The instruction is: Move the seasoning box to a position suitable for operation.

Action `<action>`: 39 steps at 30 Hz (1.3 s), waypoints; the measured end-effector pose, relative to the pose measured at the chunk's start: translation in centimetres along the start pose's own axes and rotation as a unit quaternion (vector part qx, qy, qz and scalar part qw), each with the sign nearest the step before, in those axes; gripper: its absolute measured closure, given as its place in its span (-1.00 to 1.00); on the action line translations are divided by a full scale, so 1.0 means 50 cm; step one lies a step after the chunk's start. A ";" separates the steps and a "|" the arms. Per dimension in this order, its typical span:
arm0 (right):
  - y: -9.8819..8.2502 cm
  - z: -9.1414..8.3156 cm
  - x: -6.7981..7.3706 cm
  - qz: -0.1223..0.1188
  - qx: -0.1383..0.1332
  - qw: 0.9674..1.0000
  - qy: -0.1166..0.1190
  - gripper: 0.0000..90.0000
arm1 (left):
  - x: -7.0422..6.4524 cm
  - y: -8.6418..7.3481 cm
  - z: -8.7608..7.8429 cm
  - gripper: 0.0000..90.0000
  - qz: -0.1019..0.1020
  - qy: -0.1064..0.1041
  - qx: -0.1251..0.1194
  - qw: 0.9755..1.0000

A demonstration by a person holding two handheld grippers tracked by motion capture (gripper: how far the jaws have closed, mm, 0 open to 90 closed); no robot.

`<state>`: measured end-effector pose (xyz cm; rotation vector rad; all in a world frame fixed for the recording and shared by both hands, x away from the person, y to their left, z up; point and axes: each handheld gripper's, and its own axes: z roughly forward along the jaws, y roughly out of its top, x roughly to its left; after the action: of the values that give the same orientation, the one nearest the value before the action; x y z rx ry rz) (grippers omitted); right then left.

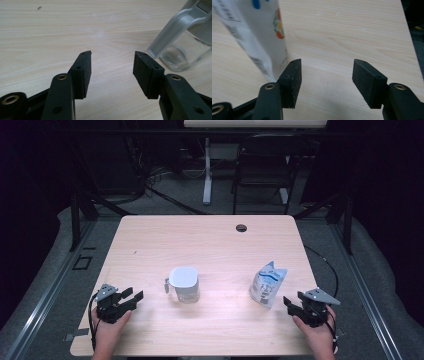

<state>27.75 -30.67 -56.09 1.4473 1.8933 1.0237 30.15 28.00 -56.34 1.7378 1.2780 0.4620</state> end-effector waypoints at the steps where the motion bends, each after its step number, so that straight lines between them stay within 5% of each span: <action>1: -0.001 -0.003 0.003 -0.003 -0.003 1.000 0.002 -0.11 | 0.000 0.000 0.000 0.11 0.000 0.000 0.000 1.000; 9: 0.001 -0.026 0.021 -0.013 -0.038 0.999 -0.011 -0.06 | -0.018 0.000 -0.003 0.10 0.003 0.004 -0.001 1.000; 24: -0.011 -0.025 0.037 -0.021 -0.014 1.000 0.000 0.08 | -0.067 0.019 0.010 0.07 0.047 -0.015 -0.001 0.999; 30: -0.012 -0.025 0.041 -0.021 -0.005 1.000 0.006 0.15 | -0.096 0.034 0.040 0.16 0.065 -0.041 0.012 0.997; 39: -0.014 -0.027 0.042 -0.016 -0.003 1.000 0.010 0.15 | -0.115 0.046 0.084 0.27 0.089 -0.040 0.028 0.995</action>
<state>25.72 -29.06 -55.87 1.4047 1.9205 1.0320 32.23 20.89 -55.47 1.9085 1.0937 0.4562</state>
